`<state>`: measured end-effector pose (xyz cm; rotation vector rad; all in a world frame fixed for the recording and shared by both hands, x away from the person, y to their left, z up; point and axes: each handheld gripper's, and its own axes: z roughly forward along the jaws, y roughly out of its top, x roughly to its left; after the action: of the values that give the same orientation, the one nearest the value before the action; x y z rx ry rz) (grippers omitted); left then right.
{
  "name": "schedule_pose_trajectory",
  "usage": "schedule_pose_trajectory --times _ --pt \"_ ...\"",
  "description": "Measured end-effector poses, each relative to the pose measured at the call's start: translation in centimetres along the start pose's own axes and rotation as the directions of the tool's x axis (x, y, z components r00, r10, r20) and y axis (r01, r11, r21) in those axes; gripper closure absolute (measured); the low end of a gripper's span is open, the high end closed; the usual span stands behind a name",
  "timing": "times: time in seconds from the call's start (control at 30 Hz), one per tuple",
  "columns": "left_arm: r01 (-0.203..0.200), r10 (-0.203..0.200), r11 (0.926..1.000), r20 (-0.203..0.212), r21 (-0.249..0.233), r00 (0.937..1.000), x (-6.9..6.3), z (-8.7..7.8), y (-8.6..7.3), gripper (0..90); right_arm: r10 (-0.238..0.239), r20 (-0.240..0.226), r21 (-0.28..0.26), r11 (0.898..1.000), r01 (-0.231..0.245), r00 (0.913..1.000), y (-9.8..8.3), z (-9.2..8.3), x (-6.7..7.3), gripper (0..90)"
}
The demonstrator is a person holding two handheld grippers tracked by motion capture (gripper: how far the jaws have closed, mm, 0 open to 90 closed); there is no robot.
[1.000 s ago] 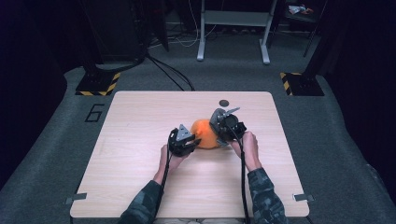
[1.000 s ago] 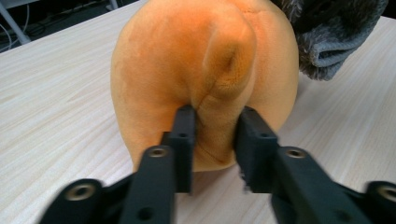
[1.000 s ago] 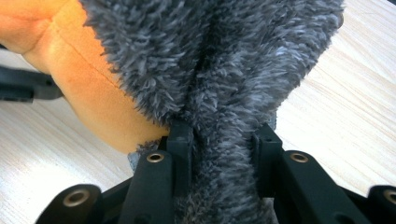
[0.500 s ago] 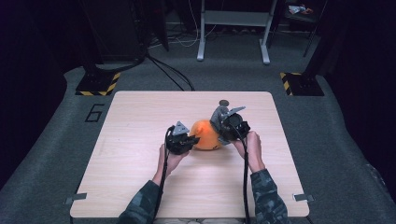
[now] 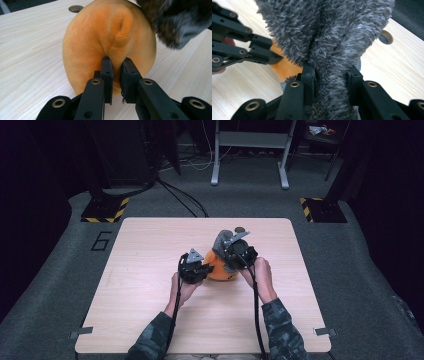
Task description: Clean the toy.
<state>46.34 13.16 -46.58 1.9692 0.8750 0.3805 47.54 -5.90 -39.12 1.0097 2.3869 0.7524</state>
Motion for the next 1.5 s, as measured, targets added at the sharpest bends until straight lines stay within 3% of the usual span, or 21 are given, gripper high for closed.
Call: schedule_pose_trajectory --times 0.07,0.27,0.4,0.7,0.83,0.93,1.1,1.27,1.43,1.47,1.5 --pt "0.005 -0.005 1.0 0.003 0.0 1.0 0.3 0.0 -0.1 81.5 0.005 0.001 0.038 0.999 -0.005 1.0 -0.1 0.4 0.2 67.1" --pt "0.031 -0.031 0.9995 0.006 -0.009 0.9995 1.1 0.1 -0.6 81.4 0.049 0.0 0.065 0.997 -0.049 0.9988 -2.2 2.0 -1.7 67.1" --pt "0.03 -0.03 0.9994 0.007 -0.015 0.9995 1.0 0.3 -0.7 81.3 0.139 -0.008 0.129 0.982 -0.137 0.9903 -4.0 3.4 -2.9 67.1" --pt "0.021 -0.021 0.9994 0.005 -0.027 0.9998 0.9 0.2 -0.6 81.1 0.187 0.002 0.25 0.951 -0.181 0.9824 -6.1 6.5 -4.5 66.9" --pt "0.005 -0.005 0.9987 0.006 -0.05 1.0 0.8 0.2 -0.7 80.9 0.183 0.017 0.206 0.961 -0.182 0.983 -5.6 5.0 -4.7 67.1" --pt "0.005 -0.004 0.9986 0.012 -0.053 0.9999 0.7 0.2 -0.7 80.9 0.184 -0.013 0.137 0.974 -0.181 0.9828 -4.4 2.8 -4.5 67.2" --pt "-0.02 0.02 0.9986 0.012 -0.049 0.9997 0.3 0.3 -0.5 80.9 0.083 -0.035 0.055 0.995 -0.081 0.9959 -1.4 0.4 -2.6 67.1" --pt "-0.026 0.026 0.9987 0.009 -0.043 0.9996 0.2 0.3 -0.5 80.9 0.013 -0.023 0.049 0.999 -0.012 0.9997 0.2 0.8 -0.7 66.9" --pt "-0.024 0.024 0.9985 0.012 -0.048 0.9996 0.4 0.3 -0.7 80.9 0.034 -0.031 0.06 0.998 -0.032 0.9989 -0.5 1.4 -1.4 67.0" --pt "-0.022 0.023 0.9985 0.012 -0.05 0.9997 0.4 0.3 -0.7 80.9 0.058 -0.031 0.074 0.996 -0.056 0.9978 -0.8 1.4 -1.5 66.9" --pt "-0.018 0.019 0.9986 0.014 -0.049 0.9997 0.4 0.4 -0.7 81.0 0.048 -0.029 0.074 0.996 -0.045 0.9984 -1.1 1.6 -1.8 66.9"
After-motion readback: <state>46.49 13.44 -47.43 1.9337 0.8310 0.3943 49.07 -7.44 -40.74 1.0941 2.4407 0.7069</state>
